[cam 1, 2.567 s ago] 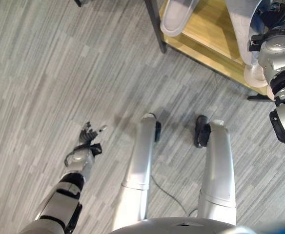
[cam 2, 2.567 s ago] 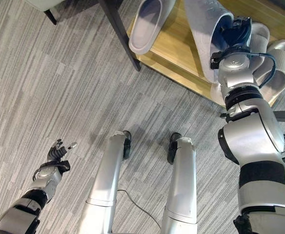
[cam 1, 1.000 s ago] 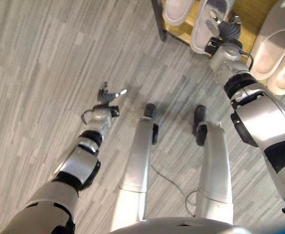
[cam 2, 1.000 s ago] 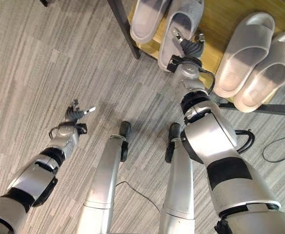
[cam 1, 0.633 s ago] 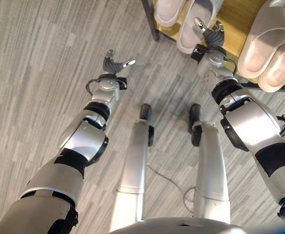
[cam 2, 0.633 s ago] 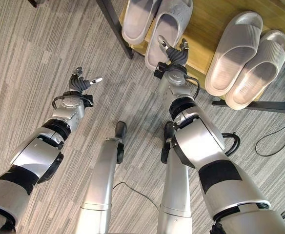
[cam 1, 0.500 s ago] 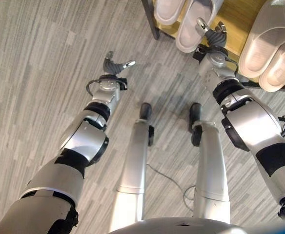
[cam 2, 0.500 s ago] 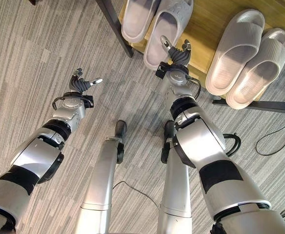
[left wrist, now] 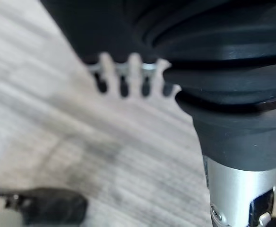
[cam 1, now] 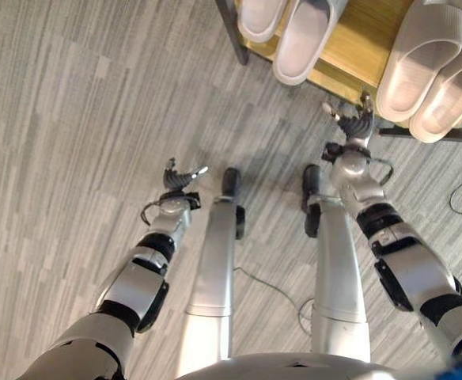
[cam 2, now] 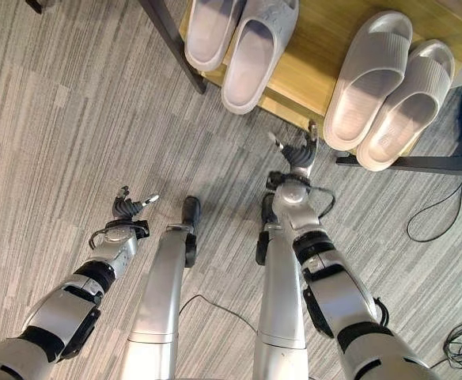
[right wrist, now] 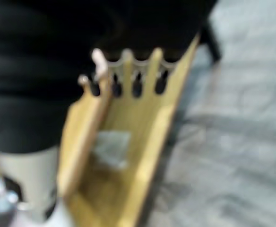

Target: Arrange the slippers neatly on the shoe rack.

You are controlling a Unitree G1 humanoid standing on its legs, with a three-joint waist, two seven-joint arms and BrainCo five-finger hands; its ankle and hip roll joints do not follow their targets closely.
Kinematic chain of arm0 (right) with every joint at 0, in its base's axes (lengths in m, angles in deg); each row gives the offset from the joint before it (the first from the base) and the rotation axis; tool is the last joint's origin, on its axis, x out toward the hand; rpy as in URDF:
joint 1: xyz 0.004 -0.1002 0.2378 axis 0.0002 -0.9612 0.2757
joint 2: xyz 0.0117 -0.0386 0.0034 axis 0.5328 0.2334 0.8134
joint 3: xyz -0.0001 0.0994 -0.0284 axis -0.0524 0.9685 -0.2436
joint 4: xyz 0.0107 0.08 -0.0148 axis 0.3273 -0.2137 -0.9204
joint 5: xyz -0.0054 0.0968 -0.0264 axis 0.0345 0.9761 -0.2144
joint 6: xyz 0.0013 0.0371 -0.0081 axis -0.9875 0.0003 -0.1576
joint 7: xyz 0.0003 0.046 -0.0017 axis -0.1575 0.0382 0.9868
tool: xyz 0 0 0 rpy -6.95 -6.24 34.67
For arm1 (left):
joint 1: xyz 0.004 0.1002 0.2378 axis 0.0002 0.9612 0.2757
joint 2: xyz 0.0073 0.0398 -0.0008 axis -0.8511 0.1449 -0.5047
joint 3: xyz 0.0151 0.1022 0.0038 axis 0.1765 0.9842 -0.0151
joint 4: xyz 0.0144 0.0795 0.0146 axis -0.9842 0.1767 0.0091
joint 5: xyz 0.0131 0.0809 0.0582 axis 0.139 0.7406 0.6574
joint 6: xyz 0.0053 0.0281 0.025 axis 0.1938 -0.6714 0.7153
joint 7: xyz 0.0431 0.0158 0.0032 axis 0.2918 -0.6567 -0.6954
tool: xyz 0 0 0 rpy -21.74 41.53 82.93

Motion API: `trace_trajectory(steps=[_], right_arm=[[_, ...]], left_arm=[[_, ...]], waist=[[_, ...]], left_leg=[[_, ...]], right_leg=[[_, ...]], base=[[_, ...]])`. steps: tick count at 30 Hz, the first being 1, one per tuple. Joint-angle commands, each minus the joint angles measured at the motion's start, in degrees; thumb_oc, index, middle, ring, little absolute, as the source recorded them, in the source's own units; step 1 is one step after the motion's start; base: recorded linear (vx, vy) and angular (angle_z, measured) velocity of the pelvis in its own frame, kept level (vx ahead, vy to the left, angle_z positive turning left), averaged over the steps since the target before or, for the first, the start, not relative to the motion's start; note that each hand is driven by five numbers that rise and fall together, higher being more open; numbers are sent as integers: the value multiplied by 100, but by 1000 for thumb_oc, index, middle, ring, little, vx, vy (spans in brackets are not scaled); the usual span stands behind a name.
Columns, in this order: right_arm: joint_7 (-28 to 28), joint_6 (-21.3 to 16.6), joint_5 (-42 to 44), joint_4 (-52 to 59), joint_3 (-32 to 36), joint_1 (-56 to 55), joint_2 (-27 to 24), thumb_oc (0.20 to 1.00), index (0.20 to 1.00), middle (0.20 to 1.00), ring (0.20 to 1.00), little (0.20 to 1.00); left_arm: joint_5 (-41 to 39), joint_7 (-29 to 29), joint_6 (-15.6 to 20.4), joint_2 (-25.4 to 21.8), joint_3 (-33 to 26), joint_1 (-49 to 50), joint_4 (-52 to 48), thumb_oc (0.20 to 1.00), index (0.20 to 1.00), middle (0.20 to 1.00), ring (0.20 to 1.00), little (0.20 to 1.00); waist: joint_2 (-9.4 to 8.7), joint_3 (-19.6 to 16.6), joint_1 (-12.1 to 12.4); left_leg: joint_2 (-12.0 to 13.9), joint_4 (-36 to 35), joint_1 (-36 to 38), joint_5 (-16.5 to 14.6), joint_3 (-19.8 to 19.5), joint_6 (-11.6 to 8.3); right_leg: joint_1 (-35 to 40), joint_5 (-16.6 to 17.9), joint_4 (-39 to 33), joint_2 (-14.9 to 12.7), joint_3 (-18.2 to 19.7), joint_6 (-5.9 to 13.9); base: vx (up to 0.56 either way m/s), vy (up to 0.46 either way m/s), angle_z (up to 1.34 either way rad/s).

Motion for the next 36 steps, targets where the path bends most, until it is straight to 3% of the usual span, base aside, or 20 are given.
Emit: trace_trajectory(steps=[1, 6, 15, 22, 36], right_arm=[[301, -71, -134, 33, -424, 678, 180, 1000, 1000, 1000, 1000, 1000], [854, 344, -649, -250, -1166, 986, 96, 1000, 1000, 1000, 1000, 1000], [1615, 550, -987, -965, -1991, 1766, 187, 1000, 1000, 1000, 1000, 1000], [1589, 484, -785, -1497, -2040, 2234, 390, 1000, 1000, 1000, 1000, 1000], [1260, 622, -963, -2543, -2025, 3024, 204, 1000, 1000, 1000, 1000, 1000]], left_arm=[[263, -87, 209, -45, -194, -385, 381, 1000, 1000, 1000, 1000, 1000], [407, -43, 139, -28, -106, -461, 365, 1000, 1000, 1000, 1000, 1000], [472, 177, 65, -97, 38, -954, 640, 1000, 1000, 1000, 1000, 1000], [324, 310, 40, -136, 187, -1326, 1035, 1000, 1000, 1000, 1000, 1000], [211, 523, 18, -473, 314, -1918, 1600, 1000, 1000, 1000, 1000, 1000]], waist=[[50, -52, 21], [-19, -134, 29], [-70, -338, 80], [-85, -371, 109], [-57, -419, 136]], left_leg=[[-36, -505, 84, -24, -272, 117], [5, -558, 85, 42, -325, 73], [29, -664, 87, 101, -367, 17], [33, -683, 86, 123, -400, 15], [34, -772, 129, 215, -352, 24]], right_leg=[[514, -165, -198, 26, 236, -7], [520, -117, -285, 35, 191, -6], [519, -186, -354, -6, 137, 8], [490, -226, -305, -43, 127, 15], [544, -243, -339, -55, 80, 27]], base=[[-33, -32, -7], [-10, -13, -1], [5, -8, 0], [16, -11, 5], [12, -5, 2]])
